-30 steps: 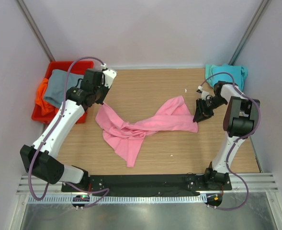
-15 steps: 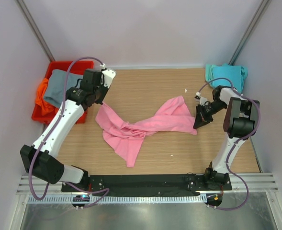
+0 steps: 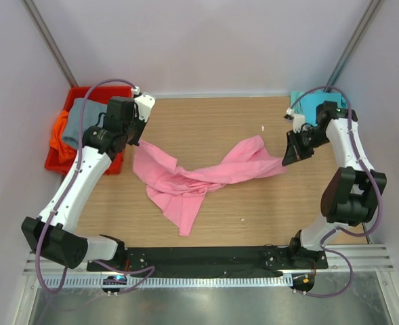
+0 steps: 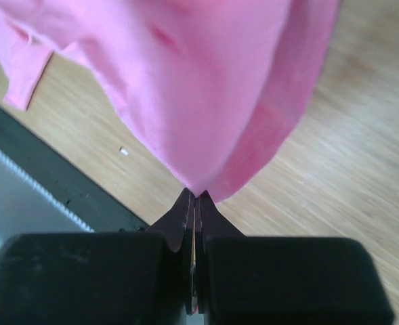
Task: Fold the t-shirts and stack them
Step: Flatten the tshirt out
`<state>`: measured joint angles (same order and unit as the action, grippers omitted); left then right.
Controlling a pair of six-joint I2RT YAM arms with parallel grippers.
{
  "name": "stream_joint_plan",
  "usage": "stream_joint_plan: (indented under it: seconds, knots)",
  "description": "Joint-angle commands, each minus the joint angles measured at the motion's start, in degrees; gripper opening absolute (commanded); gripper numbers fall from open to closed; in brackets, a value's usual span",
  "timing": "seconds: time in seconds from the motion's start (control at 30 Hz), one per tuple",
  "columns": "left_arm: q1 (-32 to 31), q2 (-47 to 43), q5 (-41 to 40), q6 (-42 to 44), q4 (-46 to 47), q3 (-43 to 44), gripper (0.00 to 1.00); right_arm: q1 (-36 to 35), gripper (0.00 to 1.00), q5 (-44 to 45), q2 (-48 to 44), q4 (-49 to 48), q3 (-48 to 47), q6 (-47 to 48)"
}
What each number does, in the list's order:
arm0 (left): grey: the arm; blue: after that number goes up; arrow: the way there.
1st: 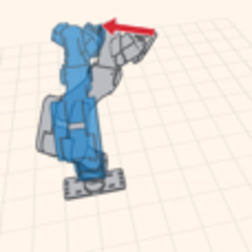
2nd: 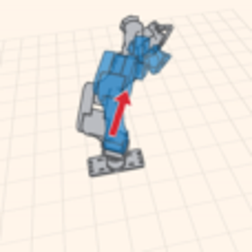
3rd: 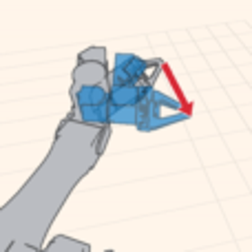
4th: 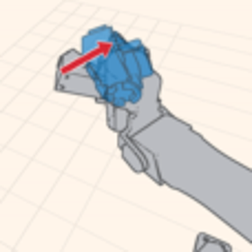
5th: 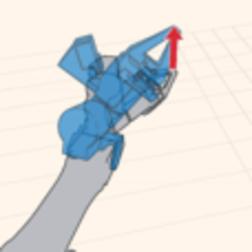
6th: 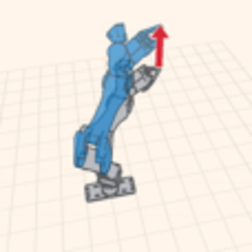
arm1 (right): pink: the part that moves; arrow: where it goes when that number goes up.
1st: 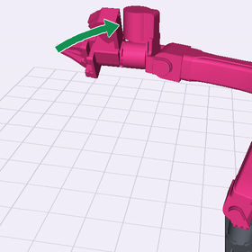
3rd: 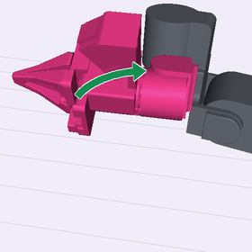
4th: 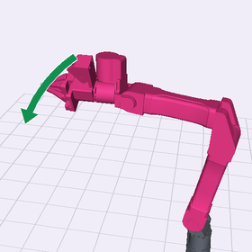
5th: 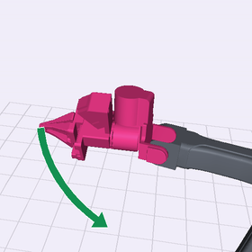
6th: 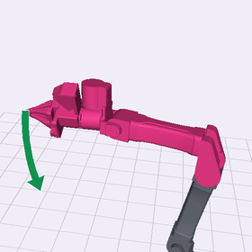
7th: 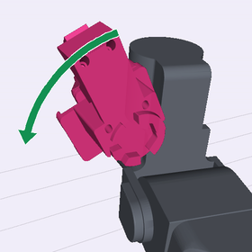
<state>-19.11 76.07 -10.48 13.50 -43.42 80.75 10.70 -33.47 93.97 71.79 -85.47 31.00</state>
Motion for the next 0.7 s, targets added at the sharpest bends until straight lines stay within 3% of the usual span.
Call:
stream_joint_plan:
  seconds: [0.0,0.07,0.1,0.2,0.43,0.67]
  knots:
    - [0.7,-0.9,-0.1,-0.3,2.5,0.5,0.00,-2.0,0.04,-4.3,4.1,13.5,7.0,7.3]
    - [0.7,-0.8,0.2,-0.4,2.4,0.5,0.00,-2.1,0.17,-4.6,5.0,14.5,9.6,9.0]
    - [0.6,-0.8,0.2,-0.3,2.3,0.8,0.00,-2.2,0.33,-4.0,5.0,14.4,9.8,9.2]
    - [0.7,-0.9,0.0,-0.2,2.2,1.0,0.00,-1.3,0.46,-0.4,3.8,14.5,7.0,9.7]
    - [0.8,-0.8,0.4,-0.4,2.7,-0.5,0.00,0.6,0.45,2.6,6.8,2.4,2.8,2.6]
    - [1.0,-0.6,0.5,-0.5,2.7,-0.9,0.00,0.6,0.42,-2.0,17.6,2.0,5.1,3.3]
